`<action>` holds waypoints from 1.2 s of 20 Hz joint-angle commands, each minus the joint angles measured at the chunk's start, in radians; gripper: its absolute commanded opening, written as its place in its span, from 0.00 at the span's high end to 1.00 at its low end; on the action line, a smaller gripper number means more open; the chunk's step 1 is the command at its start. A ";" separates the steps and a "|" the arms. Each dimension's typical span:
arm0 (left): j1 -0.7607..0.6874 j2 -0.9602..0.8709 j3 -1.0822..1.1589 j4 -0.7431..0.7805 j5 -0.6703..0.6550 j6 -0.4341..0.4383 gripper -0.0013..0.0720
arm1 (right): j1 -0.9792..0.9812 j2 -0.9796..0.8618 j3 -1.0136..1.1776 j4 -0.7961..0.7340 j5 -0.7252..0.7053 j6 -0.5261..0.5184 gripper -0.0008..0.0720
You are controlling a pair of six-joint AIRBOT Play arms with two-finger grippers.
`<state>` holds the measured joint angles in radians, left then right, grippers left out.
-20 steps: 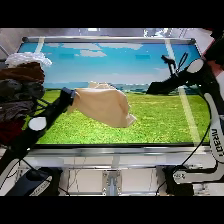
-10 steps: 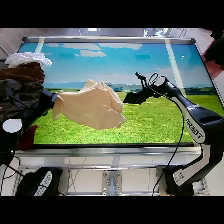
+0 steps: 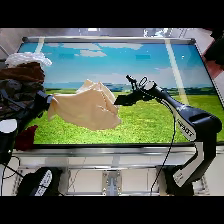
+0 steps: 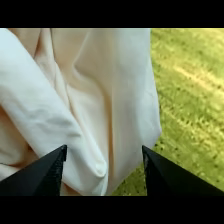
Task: Fold the shirts.
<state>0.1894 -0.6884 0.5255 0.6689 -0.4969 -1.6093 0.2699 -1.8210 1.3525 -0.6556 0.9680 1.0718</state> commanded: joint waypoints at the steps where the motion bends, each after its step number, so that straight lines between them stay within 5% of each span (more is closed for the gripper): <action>1: 0.004 0.001 0.000 0.005 -0.006 0.000 0.97 | 0.004 -0.008 0.019 0.022 -0.077 -0.016 0.30; 4: 0.004 0.001 0.000 0.005 -0.006 0.000 0.97 | 0.003 -0.021 0.064 -0.008 -0.101 -0.006 0.45; 21: 0.004 0.001 0.000 0.005 -0.006 0.000 0.97 | 0.013 -0.200 0.253 0.004 0.031 0.061 0.47; 24: 0.003 0.001 0.000 0.005 -0.006 0.000 0.97 | 0.032 -0.208 0.277 0.003 0.032 0.061 0.68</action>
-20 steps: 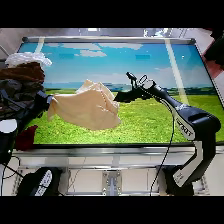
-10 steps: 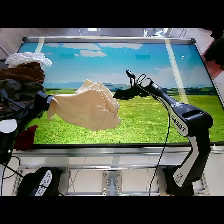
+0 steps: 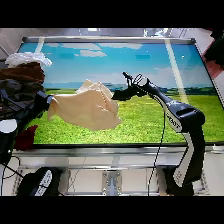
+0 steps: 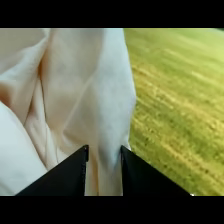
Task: Fold the shirts.
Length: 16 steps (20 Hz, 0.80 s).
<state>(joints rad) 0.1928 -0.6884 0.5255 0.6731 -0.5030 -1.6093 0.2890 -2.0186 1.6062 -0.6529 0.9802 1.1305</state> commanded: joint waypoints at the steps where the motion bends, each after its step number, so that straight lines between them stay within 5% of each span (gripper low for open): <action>1: 0.000 0.001 0.000 0.000 0.000 0.000 0.97 | 0.017 -0.011 0.023 -0.001 0.017 0.002 0.91; 6: 0.019 0.012 0.039 0.000 0.010 0.106 0.97 | -0.040 0.032 0.142 -0.030 0.109 0.003 0.97; 9: 0.112 0.037 0.180 0.003 -0.047 0.138 0.97 | -0.136 0.164 0.323 -0.216 0.297 0.057 0.97; 12: 0.217 0.037 0.397 0.077 -0.229 0.193 0.97 | -0.225 0.381 0.463 -0.400 0.447 0.093 0.97; 16: 0.248 0.037 0.650 0.111 -0.385 0.240 0.97 | -0.254 0.765 0.473 -0.447 0.473 0.105 0.97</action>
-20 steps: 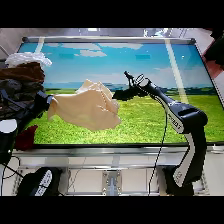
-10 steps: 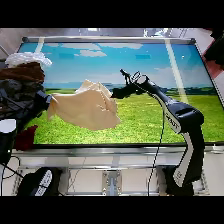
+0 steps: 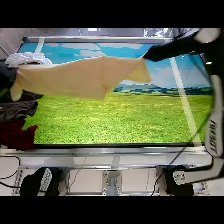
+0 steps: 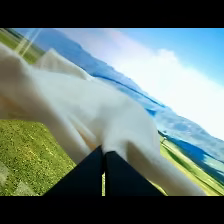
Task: Fold the shirts.
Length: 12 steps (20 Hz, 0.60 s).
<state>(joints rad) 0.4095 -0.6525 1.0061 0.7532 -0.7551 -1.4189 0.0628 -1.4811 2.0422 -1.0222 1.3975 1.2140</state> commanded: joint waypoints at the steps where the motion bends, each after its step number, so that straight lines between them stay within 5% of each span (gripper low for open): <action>1: 0.024 0.001 0.214 0.032 -0.159 0.052 0.97 | -0.019 0.304 0.037 -0.081 0.046 0.023 0.97; 8: -0.081 -0.119 0.270 0.044 -0.233 0.134 0.97 | -0.017 0.483 -0.148 -0.093 0.127 0.095 0.97; 12: -0.293 -0.423 0.270 0.298 -0.230 0.132 0.97 | -0.017 0.373 -0.513 -0.101 0.016 0.093 0.97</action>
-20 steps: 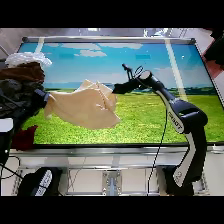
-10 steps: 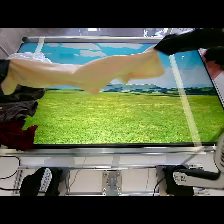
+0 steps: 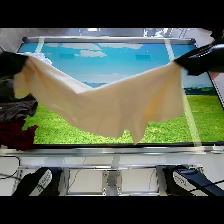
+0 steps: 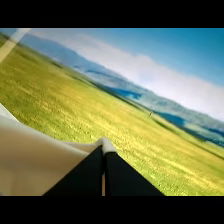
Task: Fold the shirts.
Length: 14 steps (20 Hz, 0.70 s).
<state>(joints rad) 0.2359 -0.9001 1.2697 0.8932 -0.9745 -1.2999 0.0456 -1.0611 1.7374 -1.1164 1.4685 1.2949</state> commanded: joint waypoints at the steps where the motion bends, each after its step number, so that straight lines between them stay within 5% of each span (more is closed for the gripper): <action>1: -0.157 -0.264 0.007 0.196 0.007 0.003 0.97 | 0.000 -0.092 -0.294 -0.006 -0.108 0.010 0.97; 6: -0.228 -0.657 0.007 0.217 0.299 -0.136 0.97 | 0.001 -0.372 -0.476 -0.006 -0.386 -0.006 0.96; 8: -0.230 -0.727 0.018 0.204 0.367 -0.152 0.95 | 0.001 -0.459 -0.474 -0.002 -0.523 -0.006 0.83; 9: -0.230 -0.737 0.026 0.201 0.387 -0.152 0.88 | 0.001 -0.481 -0.474 0.013 -0.592 -0.006 0.46; 10: -0.229 -0.733 0.038 0.202 0.407 -0.151 0.56 | 0.001 -0.484 -0.473 0.022 -0.648 -0.006 0.25; 11: -0.222 -0.718 0.059 0.201 0.421 -0.152 0.18 | 0.001 -0.483 -0.456 0.018 -0.665 -0.006 0.25; 12: -0.213 -0.694 0.086 0.201 0.421 -0.152 0.11 | -0.002 -0.480 -0.419 0.010 -0.652 -0.006 0.25; 14: -0.185 -0.598 0.123 0.195 0.417 -0.152 0.13 | -0.014 -0.462 -0.309 -0.063 -0.568 -0.006 0.26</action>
<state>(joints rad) 0.0296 -1.5555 1.3468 1.0904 -0.5964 -1.4410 0.0402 -1.5146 1.3464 -1.1213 0.9039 1.2892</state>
